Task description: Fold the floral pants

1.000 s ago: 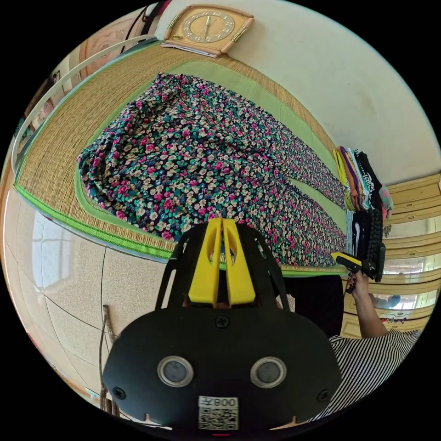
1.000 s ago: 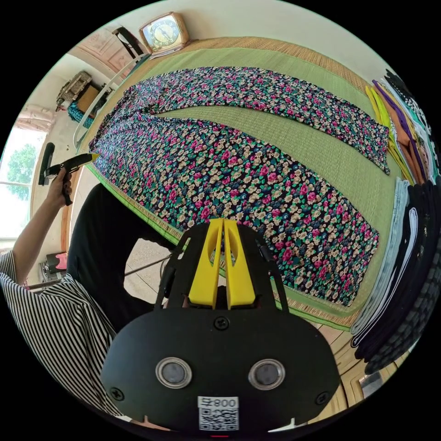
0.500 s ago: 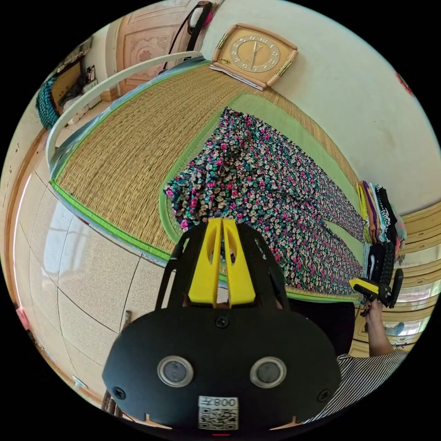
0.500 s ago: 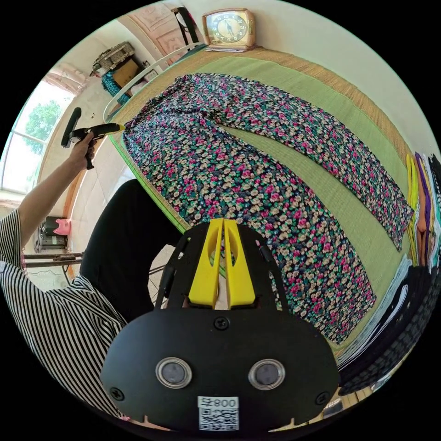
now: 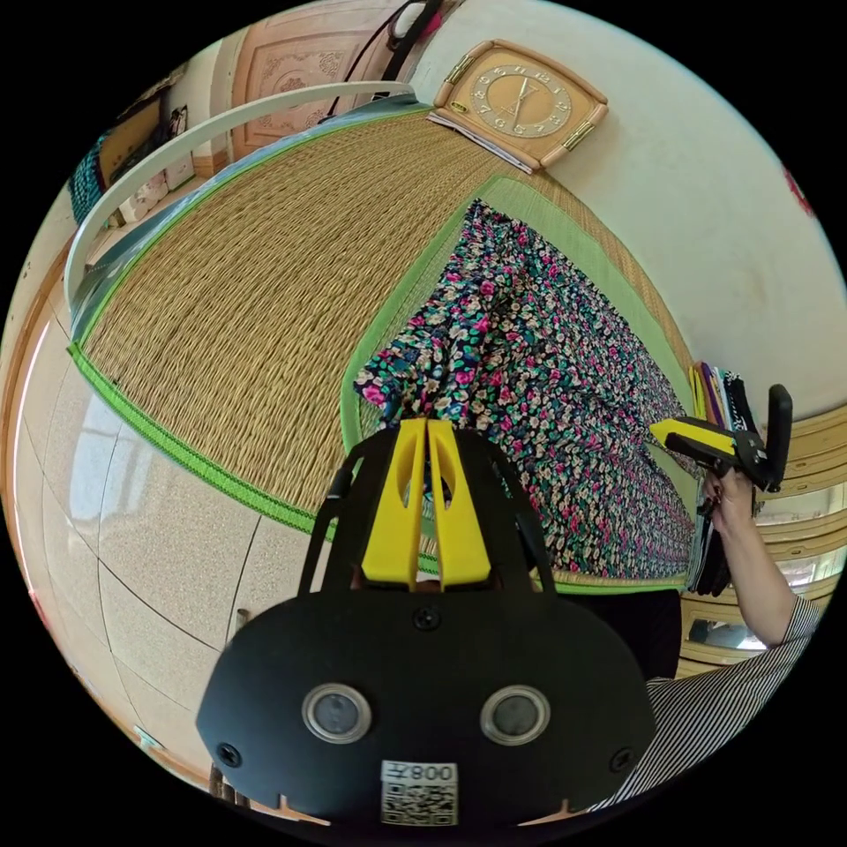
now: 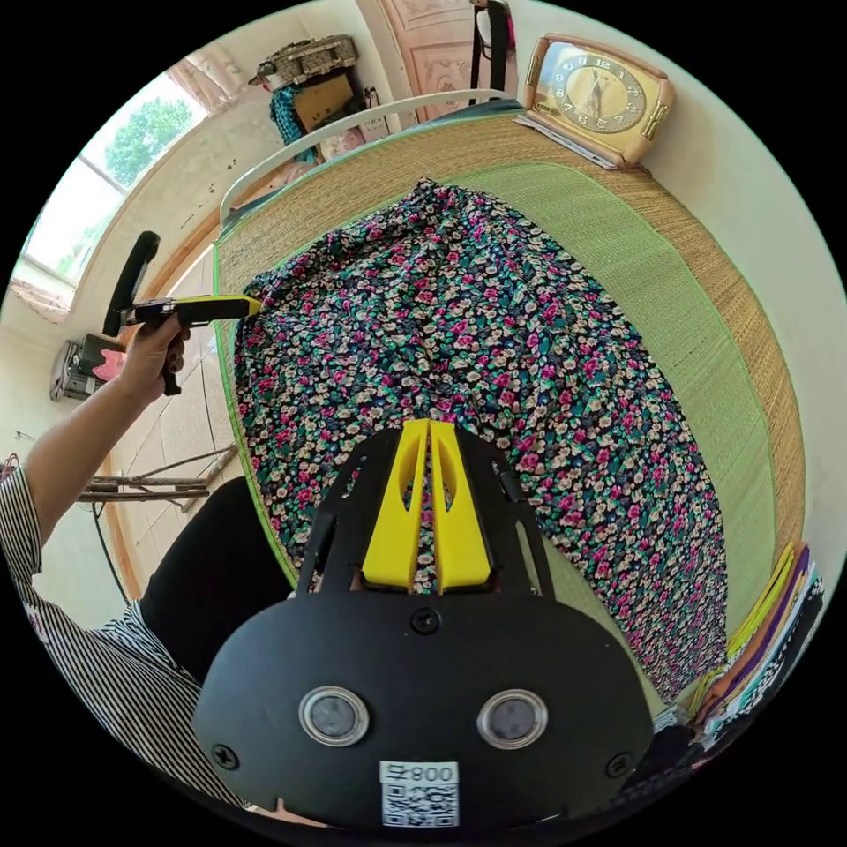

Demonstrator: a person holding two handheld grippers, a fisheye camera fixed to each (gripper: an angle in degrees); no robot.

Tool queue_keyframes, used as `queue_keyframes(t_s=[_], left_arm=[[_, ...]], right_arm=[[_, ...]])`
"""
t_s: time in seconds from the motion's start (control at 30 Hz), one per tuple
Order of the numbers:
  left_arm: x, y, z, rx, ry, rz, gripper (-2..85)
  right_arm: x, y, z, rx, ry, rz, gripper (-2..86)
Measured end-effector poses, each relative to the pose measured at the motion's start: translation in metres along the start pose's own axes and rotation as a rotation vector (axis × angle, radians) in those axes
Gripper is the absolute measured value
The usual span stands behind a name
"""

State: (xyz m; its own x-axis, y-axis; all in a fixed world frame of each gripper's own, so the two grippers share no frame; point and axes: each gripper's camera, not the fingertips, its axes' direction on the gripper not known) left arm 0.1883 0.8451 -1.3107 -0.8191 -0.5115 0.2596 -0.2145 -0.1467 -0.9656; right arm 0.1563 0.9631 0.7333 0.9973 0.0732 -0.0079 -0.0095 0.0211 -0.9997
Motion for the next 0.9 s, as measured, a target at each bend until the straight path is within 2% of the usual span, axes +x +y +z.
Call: queue_keyframes(t_s=[0.13,0.37,0.53,0.6,0.73,0.83,0.9], left_arm=[[-0.009,-0.002,-0.010,0.013,0.034,0.009,0.1],[-0.020,-0.006,-0.024,0.066,0.100,-0.042,0.1],[-0.011,-0.008,-0.045,0.118,0.070,-0.029,0.1],[-0.010,-0.012,-0.043,0.071,0.055,-0.018,0.1],[-0.005,-0.017,-0.055,0.113,0.097,-0.036,0.1],[0.008,-0.024,-0.055,0.079,0.047,-0.004,0.2],[0.016,-0.027,-0.054,0.082,0.035,0.040,0.2]], right_arm=[[0.013,-0.018,0.030,-0.111,0.073,0.011,0.1],[0.049,-0.013,0.011,-0.027,-0.034,0.121,0.0],[0.031,-0.010,-0.005,0.000,-0.006,0.068,0.1],[0.022,-0.003,-0.021,0.058,-0.048,0.065,0.1],[0.000,0.016,-0.040,0.116,-0.103,0.037,0.1],[-0.021,0.030,-0.033,0.078,-0.083,-0.001,0.1],[-0.036,0.036,-0.009,-0.032,-0.056,-0.049,0.1]])
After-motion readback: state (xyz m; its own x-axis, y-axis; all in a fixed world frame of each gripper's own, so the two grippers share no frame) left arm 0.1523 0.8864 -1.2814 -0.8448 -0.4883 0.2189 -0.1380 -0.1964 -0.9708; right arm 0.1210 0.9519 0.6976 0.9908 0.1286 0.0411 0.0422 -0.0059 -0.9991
